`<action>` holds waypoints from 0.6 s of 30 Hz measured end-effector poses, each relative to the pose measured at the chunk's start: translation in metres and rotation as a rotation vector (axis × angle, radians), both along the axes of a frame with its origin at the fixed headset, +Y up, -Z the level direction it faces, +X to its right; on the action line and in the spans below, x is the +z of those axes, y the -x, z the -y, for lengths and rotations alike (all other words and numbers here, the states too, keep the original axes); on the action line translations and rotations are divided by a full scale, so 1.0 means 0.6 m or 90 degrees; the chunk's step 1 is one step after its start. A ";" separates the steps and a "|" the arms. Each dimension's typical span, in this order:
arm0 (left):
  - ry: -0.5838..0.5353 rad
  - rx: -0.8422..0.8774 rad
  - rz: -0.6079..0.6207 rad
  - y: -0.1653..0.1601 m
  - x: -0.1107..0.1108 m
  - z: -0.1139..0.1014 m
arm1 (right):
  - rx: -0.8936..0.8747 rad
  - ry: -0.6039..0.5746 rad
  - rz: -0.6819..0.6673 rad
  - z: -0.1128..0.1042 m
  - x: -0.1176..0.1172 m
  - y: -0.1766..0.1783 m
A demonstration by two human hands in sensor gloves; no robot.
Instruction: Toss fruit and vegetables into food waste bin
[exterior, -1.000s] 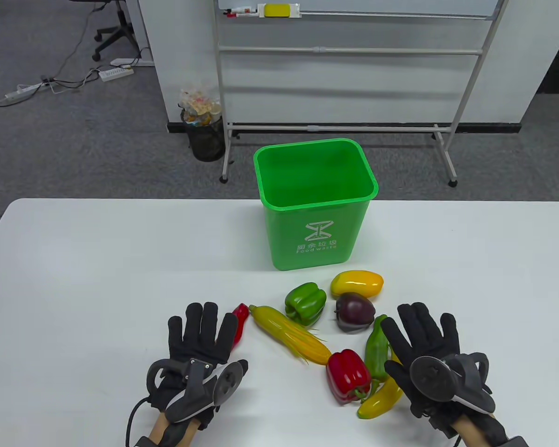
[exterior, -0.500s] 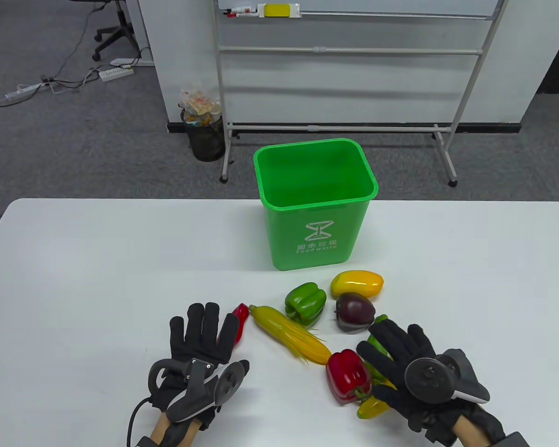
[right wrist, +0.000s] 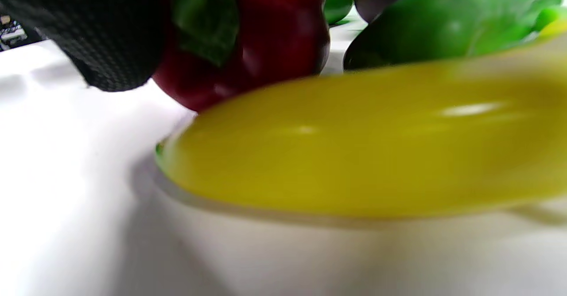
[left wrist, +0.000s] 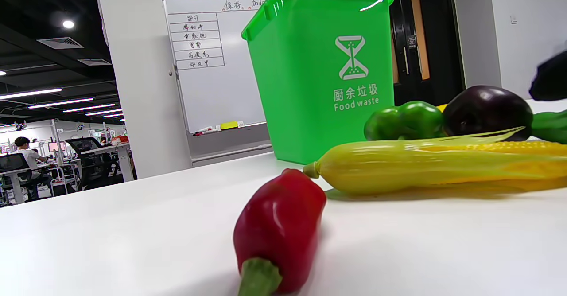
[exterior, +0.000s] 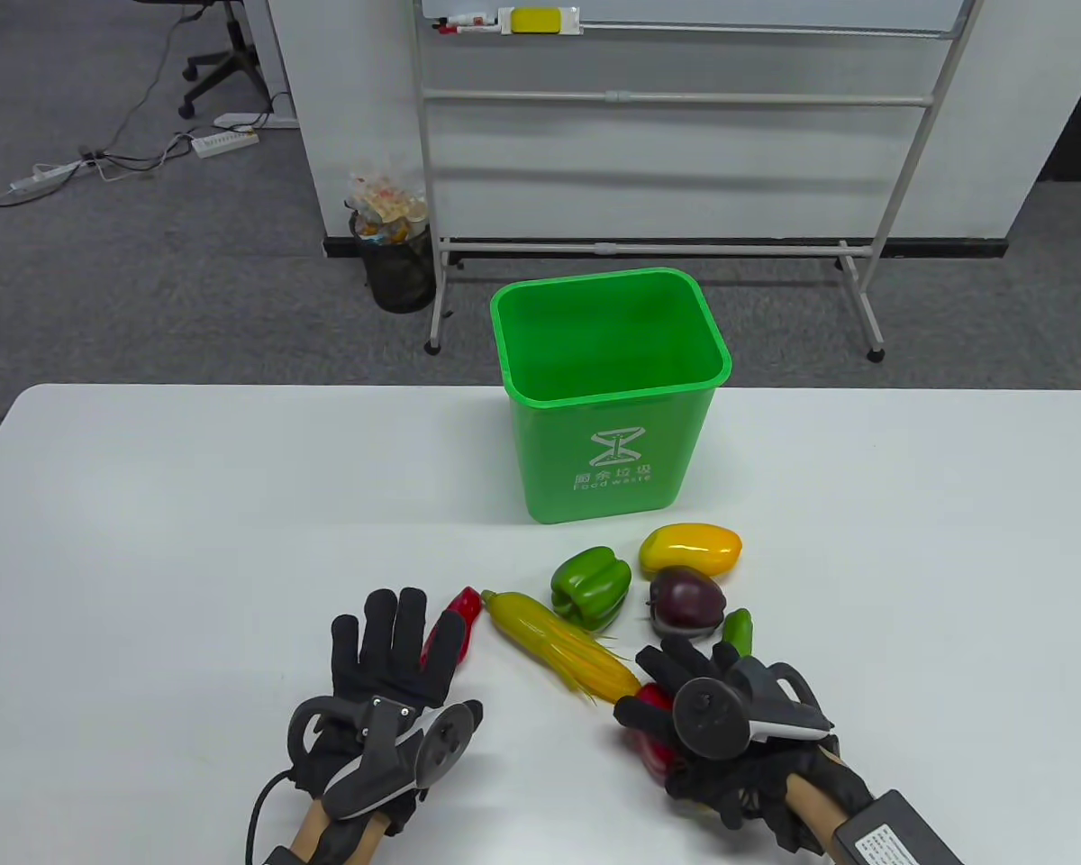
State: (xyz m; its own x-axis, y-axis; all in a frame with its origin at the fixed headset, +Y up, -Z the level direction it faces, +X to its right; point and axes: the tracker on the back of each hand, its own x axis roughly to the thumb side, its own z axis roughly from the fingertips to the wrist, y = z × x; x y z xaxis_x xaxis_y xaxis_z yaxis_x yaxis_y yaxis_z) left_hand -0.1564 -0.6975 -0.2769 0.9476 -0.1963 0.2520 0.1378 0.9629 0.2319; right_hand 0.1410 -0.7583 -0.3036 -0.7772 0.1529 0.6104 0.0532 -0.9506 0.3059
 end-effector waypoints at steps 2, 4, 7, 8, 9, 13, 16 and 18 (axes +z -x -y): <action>0.001 0.002 0.001 -0.001 0.001 -0.001 | -0.007 -0.009 -0.003 -0.001 0.003 0.006; -0.003 0.001 0.006 -0.004 0.002 -0.001 | -0.014 -0.019 -0.009 -0.003 0.009 0.011; -0.004 0.000 0.007 -0.004 0.002 -0.001 | -0.028 -0.047 -0.019 -0.007 0.015 0.017; -0.004 0.000 0.006 -0.004 0.002 -0.001 | -0.039 -0.059 -0.026 -0.010 0.018 0.020; -0.003 -0.001 0.005 -0.004 0.002 -0.001 | -0.048 -0.059 -0.035 -0.012 0.022 0.022; -0.005 0.001 0.004 -0.003 0.002 -0.001 | -0.117 -0.057 -0.038 -0.039 0.037 0.023; -0.004 0.001 0.005 -0.003 0.002 -0.001 | -0.223 -0.012 -0.008 -0.060 0.040 0.016; -0.004 0.002 0.007 -0.004 0.002 0.000 | -0.309 0.065 0.043 -0.065 0.038 0.004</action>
